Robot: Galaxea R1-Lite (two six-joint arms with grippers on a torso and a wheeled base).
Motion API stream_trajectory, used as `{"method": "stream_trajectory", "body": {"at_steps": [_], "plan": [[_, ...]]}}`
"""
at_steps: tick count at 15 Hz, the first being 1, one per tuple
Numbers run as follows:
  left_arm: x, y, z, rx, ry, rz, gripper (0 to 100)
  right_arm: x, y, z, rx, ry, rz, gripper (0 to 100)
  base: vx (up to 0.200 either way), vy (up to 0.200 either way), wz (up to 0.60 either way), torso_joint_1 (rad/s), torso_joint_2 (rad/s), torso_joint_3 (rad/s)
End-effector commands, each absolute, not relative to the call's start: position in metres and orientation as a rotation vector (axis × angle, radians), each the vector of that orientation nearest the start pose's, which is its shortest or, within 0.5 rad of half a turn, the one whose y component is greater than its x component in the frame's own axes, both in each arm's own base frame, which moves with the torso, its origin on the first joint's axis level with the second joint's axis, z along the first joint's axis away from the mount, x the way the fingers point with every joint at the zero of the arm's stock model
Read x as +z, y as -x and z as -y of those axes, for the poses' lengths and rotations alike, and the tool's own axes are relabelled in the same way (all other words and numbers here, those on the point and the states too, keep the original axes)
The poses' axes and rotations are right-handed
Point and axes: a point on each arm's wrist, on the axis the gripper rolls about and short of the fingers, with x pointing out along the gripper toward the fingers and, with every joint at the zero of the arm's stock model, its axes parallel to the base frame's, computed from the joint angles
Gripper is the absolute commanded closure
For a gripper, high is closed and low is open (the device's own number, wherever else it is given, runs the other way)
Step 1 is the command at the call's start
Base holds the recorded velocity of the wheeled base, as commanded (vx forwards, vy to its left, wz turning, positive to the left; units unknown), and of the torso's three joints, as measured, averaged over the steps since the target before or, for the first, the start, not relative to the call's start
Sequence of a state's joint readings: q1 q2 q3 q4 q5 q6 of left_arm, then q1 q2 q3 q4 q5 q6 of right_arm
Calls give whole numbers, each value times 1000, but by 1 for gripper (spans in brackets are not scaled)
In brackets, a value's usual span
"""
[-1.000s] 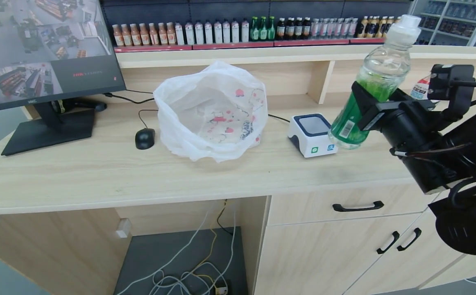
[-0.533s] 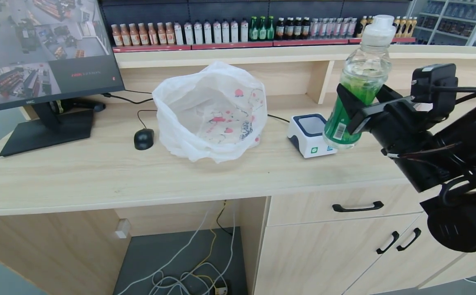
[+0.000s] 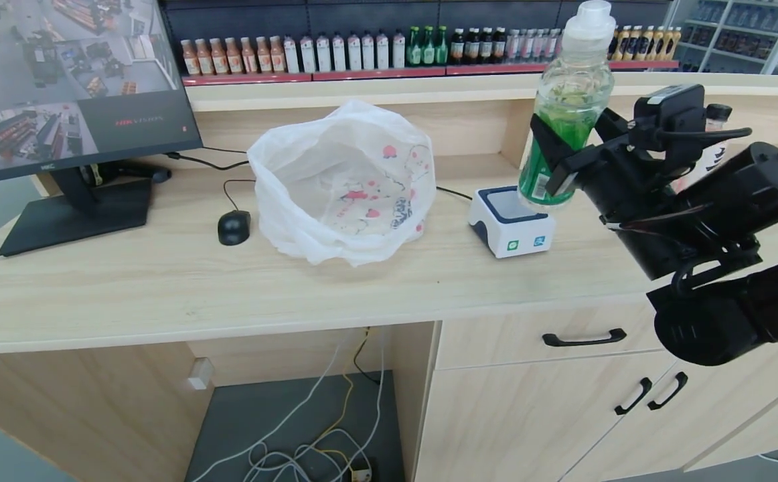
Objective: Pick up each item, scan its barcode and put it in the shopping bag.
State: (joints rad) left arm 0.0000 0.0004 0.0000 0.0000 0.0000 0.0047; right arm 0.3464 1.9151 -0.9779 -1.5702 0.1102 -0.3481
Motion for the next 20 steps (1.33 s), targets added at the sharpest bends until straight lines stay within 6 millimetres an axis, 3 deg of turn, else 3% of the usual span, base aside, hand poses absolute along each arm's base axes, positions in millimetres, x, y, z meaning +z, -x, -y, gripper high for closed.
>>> {"method": "stream_trajectory", "body": {"at_steps": [1,9,16,20], "plan": [[75,23,0,0,-5,0,0,245,-340,-122,352,285,729,100,0,0,0,0,0,0],[75,23,0,0,-5,0,0,244,-359,-104,422,502,799,100,0,0,0,0,0,0],[75,23,0,0,-5,0,0,245,-378,-111,510,643,918,100,0,0,0,0,0,0],[75,23,0,0,-5,0,0,249,-378,-111,497,674,944,100,0,0,0,0,0,0]]}}
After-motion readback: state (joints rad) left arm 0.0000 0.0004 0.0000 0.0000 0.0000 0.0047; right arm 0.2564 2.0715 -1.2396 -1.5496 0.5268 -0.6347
